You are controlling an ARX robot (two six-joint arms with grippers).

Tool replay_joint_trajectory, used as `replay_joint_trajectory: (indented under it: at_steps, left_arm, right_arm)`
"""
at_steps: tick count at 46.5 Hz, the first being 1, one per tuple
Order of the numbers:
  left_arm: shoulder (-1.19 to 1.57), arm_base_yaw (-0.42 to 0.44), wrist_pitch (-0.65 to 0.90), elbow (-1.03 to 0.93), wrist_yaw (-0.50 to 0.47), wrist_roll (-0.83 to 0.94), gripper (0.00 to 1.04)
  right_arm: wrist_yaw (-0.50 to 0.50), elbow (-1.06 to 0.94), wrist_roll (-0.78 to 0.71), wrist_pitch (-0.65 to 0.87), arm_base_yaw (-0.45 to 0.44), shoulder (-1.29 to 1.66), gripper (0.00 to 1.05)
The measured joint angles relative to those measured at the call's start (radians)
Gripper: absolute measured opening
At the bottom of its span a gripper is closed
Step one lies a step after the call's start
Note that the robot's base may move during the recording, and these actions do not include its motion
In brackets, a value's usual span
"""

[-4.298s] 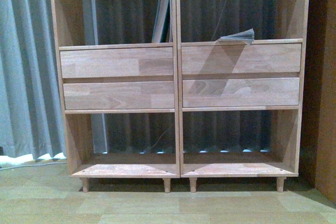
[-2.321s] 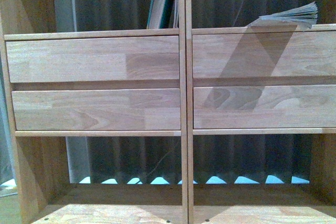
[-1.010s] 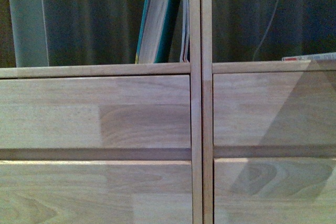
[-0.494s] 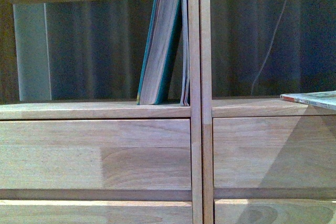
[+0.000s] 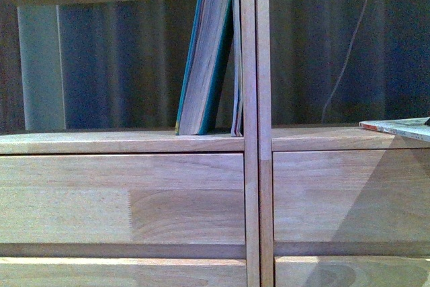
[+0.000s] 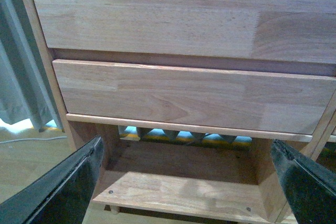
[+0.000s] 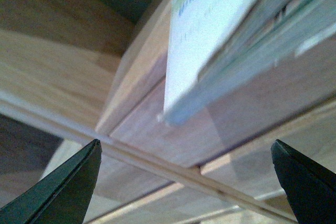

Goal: Organize books on shelf

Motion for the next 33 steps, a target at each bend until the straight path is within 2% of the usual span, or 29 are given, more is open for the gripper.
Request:
replay_joint_trajectory:
  at_steps: [7, 19, 33]
  left_arm:
    - [0.000, 0.000, 0.000, 0.000, 0.000, 0.000, 0.97]
    - [0.000, 0.000, 0.000, 0.000, 0.000, 0.000, 0.97]
    - [0.000, 0.000, 0.000, 0.000, 0.000, 0.000, 0.97]
  right_arm:
    - [-0.050, 0.095, 0.174, 0.000, -0.068, 0.070, 0.98]
    - [-0.035, 0.156, 0.362, 0.011, -0.121, 0.150, 0.97]
    - [0.009, 0.175, 0.430, 0.032, -0.149, 0.162, 0.42]
